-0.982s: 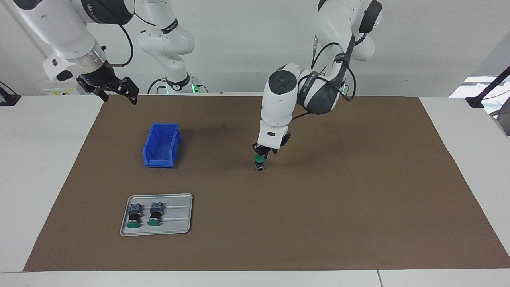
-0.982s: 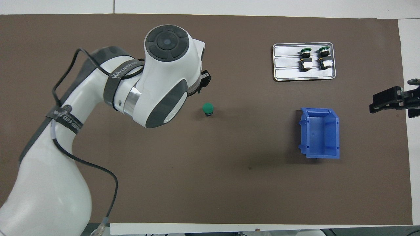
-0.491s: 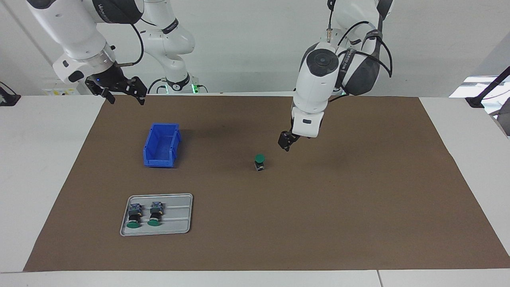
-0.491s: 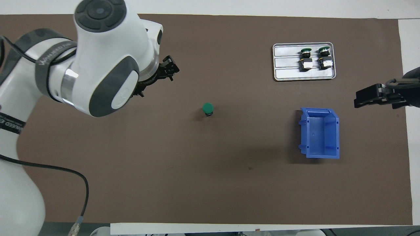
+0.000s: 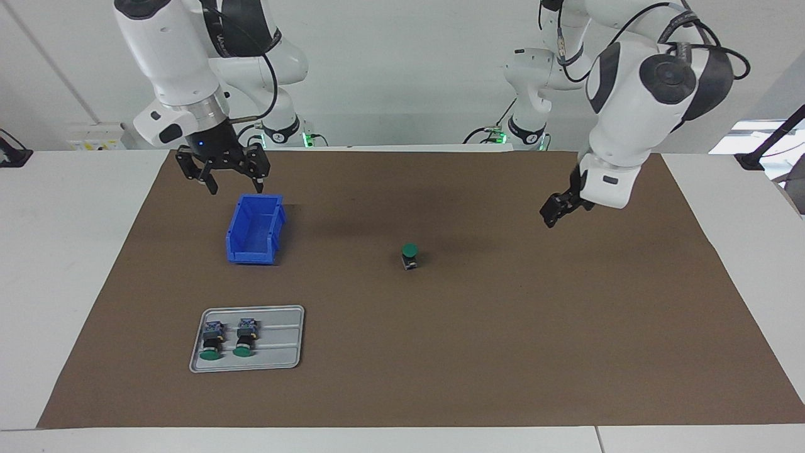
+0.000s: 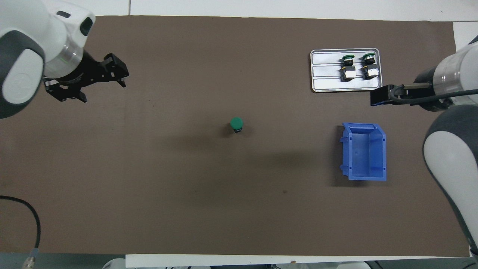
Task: Place and press button with both arms
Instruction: 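Withdraw the left gripper while the right gripper reaches toward the button, then move the right gripper above the green button at the table center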
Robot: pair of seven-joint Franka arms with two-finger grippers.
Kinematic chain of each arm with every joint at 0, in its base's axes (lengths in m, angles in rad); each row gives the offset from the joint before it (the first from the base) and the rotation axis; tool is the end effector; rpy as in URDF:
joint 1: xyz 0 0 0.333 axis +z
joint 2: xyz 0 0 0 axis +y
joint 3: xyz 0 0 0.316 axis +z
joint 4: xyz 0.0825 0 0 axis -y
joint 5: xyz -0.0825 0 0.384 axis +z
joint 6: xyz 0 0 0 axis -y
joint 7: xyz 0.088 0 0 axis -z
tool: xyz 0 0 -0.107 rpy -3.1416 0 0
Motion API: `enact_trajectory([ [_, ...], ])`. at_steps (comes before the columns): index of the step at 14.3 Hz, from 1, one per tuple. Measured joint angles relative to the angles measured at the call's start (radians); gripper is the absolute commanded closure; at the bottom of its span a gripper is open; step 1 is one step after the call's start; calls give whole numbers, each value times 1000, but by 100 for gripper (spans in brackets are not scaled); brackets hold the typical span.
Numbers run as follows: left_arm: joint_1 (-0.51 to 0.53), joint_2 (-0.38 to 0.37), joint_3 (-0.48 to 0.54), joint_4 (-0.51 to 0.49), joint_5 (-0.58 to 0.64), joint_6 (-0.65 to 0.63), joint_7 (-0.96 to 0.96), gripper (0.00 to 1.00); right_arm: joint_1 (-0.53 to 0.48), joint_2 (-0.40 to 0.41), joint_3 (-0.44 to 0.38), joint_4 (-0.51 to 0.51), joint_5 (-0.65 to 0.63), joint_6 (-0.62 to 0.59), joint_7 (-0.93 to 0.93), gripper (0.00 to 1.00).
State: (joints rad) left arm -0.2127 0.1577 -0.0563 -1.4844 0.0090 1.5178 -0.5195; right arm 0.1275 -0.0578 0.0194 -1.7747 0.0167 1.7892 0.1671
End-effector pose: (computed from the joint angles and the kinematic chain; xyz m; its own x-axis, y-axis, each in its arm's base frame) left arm 0.5736 -0.1545 0.5701 0.9623 0.2497 -0.1073 0.2443 -0.9678 -0.0615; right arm 0.5453 0.0824 0.5786 0.9974 -0.0241 0.0686 -0.0223 -0.9994 -0.0272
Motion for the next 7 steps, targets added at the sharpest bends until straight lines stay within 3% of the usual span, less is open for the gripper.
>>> enact_trajectory([
  [3,54,-64,1,-42,0,-60,142,0,83,47,14,-7,0,45,113,7],
  [7,99,-145,-16,-161,1,-59,244,0,109,132,121,-8,0,124,254,7],
])
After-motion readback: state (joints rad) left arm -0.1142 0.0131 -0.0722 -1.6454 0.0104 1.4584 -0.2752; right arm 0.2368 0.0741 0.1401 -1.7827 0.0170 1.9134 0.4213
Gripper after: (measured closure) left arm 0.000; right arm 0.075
